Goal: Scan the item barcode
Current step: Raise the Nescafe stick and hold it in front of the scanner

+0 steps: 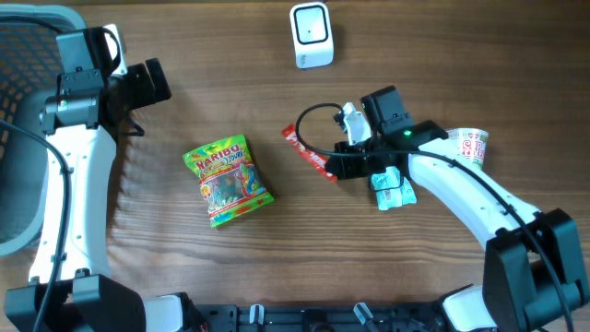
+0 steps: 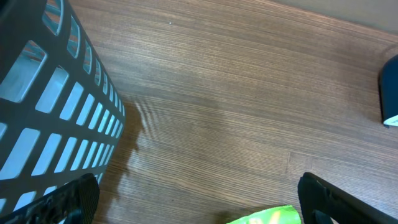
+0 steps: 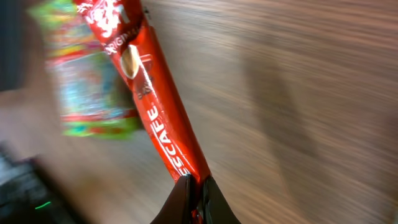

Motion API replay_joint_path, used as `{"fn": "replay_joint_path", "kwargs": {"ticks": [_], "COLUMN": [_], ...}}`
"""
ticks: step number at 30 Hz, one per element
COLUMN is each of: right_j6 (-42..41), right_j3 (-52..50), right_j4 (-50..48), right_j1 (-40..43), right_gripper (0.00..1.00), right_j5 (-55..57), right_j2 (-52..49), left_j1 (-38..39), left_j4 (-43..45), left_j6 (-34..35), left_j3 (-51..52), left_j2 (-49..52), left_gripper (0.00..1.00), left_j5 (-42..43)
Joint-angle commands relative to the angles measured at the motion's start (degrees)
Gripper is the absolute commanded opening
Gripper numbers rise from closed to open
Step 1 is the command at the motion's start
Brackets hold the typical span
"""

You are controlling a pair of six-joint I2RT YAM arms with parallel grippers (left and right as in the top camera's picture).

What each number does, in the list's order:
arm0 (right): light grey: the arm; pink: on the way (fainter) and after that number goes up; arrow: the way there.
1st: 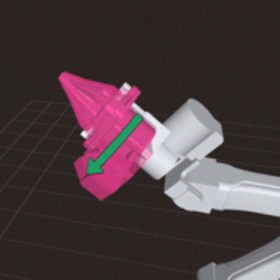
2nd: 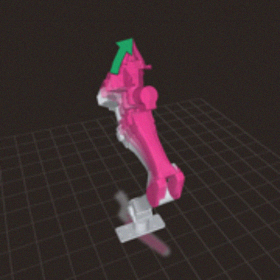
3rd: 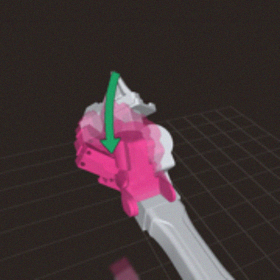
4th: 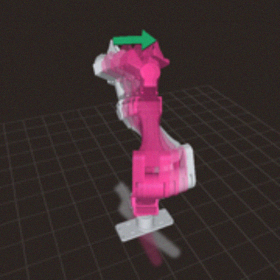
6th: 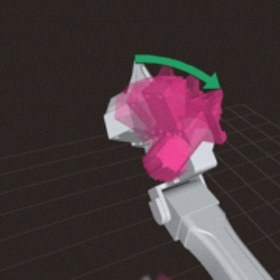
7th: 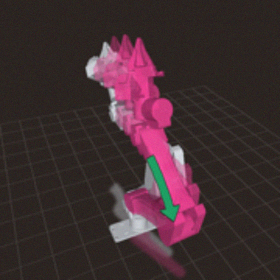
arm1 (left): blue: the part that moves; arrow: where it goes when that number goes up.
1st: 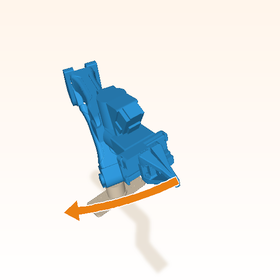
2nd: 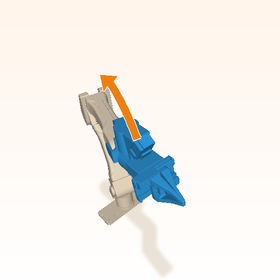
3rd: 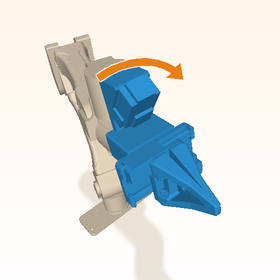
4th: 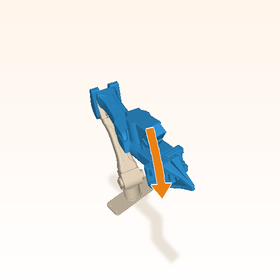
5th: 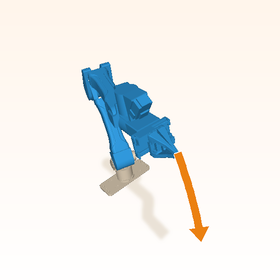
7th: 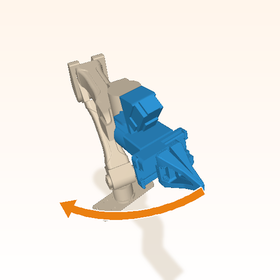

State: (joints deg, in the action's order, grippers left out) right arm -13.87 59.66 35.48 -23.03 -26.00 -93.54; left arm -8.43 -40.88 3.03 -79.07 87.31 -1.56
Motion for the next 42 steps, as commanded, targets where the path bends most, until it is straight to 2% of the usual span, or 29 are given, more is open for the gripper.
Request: {"fn": "replay_joint_path", "kwargs": {"ticks": [1, 7, 8, 10, 15, 19, 24, 27, 29, 32, 34, 39, 42], "right_j6": [-1.31, 2.54, 8.46, 14.73, 15.50, 30.88, 49.62, 60.37, 71.30, 83.30, 95.19, 109.00, 111.23], "right_j3": [5.46, 9.60, 9.60, 9.53, 9.53, 9.53, 9.51, 9.51, 9.51, 9.51, 9.51, 9.51, 9.51], "right_j4": [3.30, 6.99, 5.55, 2.32, -6.64, -14.99, -26.64, -34.69, -44.09, -55.65, -65.99, -80.43, -83.17], "right_j1": [-2.49, -13.27, -17.51, -20.11, -20.74, -21.92, -24.39, -24.39, -24.39, -24.39, -24.39, -24.39, -24.52], "right_gripper": [0.04, 0.04, 0.04, 0.04, 0.04, 0.04, 0.04, 0.04, 0.04, 0.05, 0.05, 0.04, 0.05], "right_j5": [23.32, 62.12, 74.10, 81.99, 82.51, 84.19, 99.10, 103.16, 104.50, 104.63, 105.15, 105.90, 105.92], "right_j2": [6.01, 14.82, 15.30, 15.28, 15.30, 15.39, 15.32, 15.32, 15.30, 14.97, 14.32, 12.87, 12.63], "left_j1": [-0.48, -0.48, -0.48, -0.48, -0.48, -0.48, -0.48, -0.48, -0.48, -0.48, -0.48, -0.48, -0.48], "left_j4": [0.13, 0.15, 0.13, 0.13, 0.13, 0.13, 0.13, 0.13, 0.13, 0.13, 0.13, 0.13, 0.13], "left_j6": [-0.90, -0.90, -0.90, -0.87, -0.90, -0.90, -0.90, -0.90, -0.90, -0.90, -0.90, -0.90, -0.90], "left_j3": [-0.44, -0.44, -0.44, -0.44, -0.44, -0.44, -0.44, -0.44, -0.44, -0.44, -0.44, -0.44, -0.44], "left_j2": [-0.52, -0.52, -0.52, -0.52, -0.52, -0.52, -0.52, -0.52, -0.52, -0.52, -0.52, -0.52, -0.52], "left_gripper": [1.00, 1.00, 1.00, 1.00, 1.00, 1.00, 1.00, 1.00, 1.00, 1.00, 1.00, 1.00, 1.00], "left_j5": [0.48, 0.46, 0.48, 0.48, 0.46, 0.48, 0.46, 0.48, 0.48, 0.48, 0.46, 0.48, 0.48]}}
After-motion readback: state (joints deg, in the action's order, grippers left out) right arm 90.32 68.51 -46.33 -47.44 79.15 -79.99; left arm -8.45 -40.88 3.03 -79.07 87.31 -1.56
